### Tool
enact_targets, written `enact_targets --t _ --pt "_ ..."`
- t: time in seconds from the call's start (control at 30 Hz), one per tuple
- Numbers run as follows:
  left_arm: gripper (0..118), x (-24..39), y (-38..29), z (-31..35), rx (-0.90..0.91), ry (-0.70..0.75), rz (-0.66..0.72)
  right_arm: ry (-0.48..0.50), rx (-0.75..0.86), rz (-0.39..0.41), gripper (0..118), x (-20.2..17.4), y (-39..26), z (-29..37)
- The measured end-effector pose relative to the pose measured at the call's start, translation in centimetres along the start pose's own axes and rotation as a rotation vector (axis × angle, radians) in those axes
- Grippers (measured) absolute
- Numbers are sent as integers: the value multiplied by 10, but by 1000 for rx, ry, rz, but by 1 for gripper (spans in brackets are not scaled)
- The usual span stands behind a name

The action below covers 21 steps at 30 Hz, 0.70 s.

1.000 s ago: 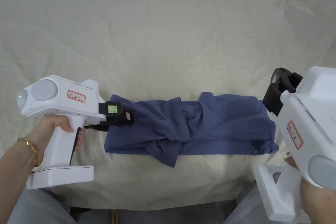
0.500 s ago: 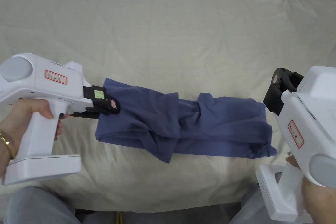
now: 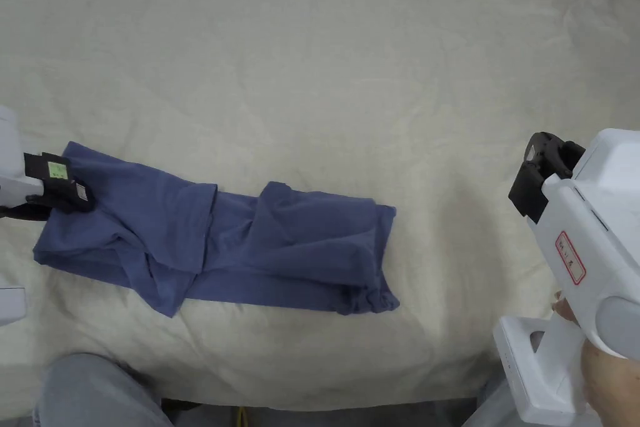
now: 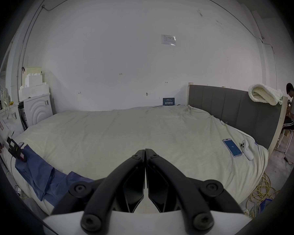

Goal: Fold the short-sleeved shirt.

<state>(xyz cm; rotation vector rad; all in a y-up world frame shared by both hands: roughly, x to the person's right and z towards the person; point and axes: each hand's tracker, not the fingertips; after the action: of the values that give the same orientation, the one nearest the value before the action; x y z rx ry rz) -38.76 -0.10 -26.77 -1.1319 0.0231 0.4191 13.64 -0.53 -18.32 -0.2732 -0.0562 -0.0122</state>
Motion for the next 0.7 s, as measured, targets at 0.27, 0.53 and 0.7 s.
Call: enact_targets --t 0.27,0.53,0.7 --pt "11 81 -22 23 14 -185 -147 18 13 -10 0 -3 1 1" --pt "11 176 -39 -15 -73 -273 -296 1 20 -22 0 7 -2 9" --pt "11 229 -53 -60 -132 -227 -404 -26 21 -36 0 21 -3 13"
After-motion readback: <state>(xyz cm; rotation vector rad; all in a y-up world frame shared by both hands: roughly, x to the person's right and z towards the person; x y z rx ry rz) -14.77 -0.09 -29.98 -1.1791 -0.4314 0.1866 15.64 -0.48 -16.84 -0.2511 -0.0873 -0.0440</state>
